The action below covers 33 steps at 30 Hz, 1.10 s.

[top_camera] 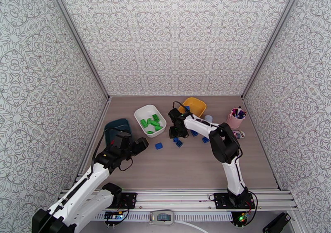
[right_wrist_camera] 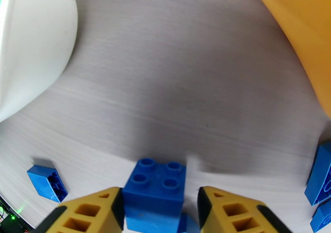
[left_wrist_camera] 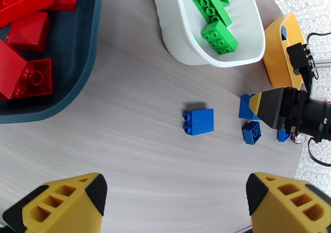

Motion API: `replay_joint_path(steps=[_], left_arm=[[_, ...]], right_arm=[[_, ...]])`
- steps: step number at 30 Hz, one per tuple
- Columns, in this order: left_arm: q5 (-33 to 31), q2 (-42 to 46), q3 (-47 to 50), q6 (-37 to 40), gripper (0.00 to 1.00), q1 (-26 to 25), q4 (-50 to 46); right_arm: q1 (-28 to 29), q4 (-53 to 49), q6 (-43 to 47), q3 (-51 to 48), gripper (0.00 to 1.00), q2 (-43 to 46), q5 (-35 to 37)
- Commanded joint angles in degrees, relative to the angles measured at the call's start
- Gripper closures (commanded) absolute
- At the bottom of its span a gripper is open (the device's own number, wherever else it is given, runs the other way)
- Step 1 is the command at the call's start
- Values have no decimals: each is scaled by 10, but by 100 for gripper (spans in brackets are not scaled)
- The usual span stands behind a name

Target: Sort the legos into containers by color

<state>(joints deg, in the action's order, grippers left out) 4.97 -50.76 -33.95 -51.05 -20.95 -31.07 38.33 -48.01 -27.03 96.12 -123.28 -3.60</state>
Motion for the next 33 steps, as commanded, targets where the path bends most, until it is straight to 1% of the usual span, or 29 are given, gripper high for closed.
replay_joint_path(steps=[1,5,10,13,16,19,23,28,33], left_arm=[[20,-14,-1,-9,5,-4,27],[31,-51,-12,-11,5,-23,61],[33,-135,-66,5,5,-68,94],[43,-186,-106,13,6,-85,116],[68,-237,-146,18,6,-95,144],[107,-281,-186,21,7,-95,171],[130,-338,-255,31,6,-104,175],[139,-409,-348,46,8,-122,161],[127,-449,-423,50,9,-142,145]], right_arm=[[6,-2,-1,13,57,-14,9],[6,8,-4,2,63,10,3],[0,32,-17,-25,69,71,-17],[-13,44,-26,-38,69,100,-37],[-31,48,-30,-50,70,127,-54],[-51,50,-30,-62,70,157,-61],[-91,40,-23,-67,69,183,-59],[-140,11,-7,-26,67,186,-48],[-177,-30,7,66,65,148,-28]])
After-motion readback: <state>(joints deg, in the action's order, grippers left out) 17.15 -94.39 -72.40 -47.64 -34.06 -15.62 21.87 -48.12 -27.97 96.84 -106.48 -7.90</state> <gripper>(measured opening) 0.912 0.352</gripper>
